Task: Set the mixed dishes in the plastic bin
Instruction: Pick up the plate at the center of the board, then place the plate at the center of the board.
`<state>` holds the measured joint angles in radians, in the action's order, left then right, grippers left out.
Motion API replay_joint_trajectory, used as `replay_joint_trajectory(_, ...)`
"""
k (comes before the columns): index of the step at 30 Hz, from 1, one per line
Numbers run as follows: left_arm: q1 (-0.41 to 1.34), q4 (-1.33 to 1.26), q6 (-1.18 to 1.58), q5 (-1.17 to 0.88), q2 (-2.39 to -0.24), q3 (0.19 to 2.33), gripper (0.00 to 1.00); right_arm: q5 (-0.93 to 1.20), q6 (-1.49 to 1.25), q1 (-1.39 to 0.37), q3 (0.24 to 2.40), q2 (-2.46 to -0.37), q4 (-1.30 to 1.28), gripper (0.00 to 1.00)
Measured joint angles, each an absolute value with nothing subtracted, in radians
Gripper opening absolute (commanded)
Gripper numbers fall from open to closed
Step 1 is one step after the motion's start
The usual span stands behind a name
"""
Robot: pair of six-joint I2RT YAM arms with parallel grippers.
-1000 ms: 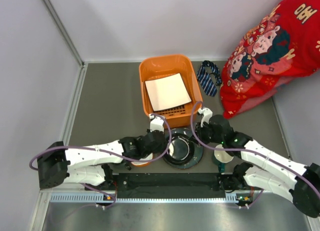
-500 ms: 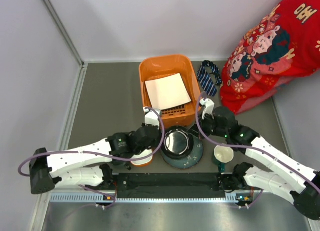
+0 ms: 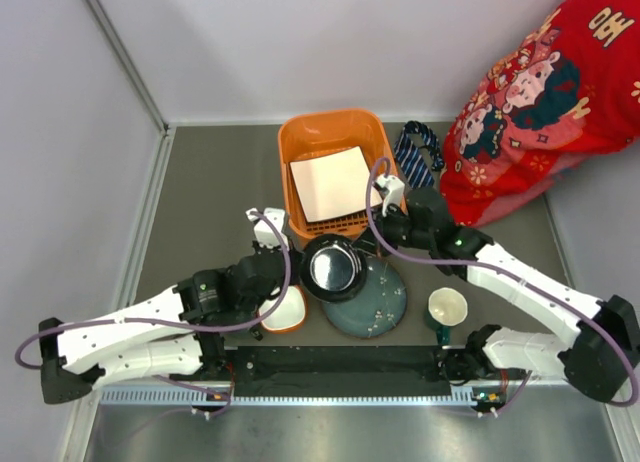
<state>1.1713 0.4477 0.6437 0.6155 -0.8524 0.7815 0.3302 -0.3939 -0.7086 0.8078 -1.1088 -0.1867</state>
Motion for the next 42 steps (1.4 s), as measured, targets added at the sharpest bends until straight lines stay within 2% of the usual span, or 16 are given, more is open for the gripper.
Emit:
replay_joint_trajectory(13,1.14,0.555,0.629,0.827,-0.801,0.838,0.0,0.417,-0.361,-0.723,1.073,-1.41,-0.112,0.0)
replay_joint_trajectory(19,1.084,0.602,0.62,0.862,-0.81,0.871,0.0,0.461,-0.342,-0.728,1.196,-1.528,-0.111,0.0)
replay_joint_trajectory(29,0.802,0.574,0.554,0.705,-0.841,0.878,0.0,0.486,-0.329,-0.733,1.392,-1.687,-0.112,0.0)
replay_joint_trajectory(42,0.517,0.515,0.46,0.529,-0.913,0.883,0.0,0.501,-0.315,-0.745,1.693,-1.919,-0.152,0.0)
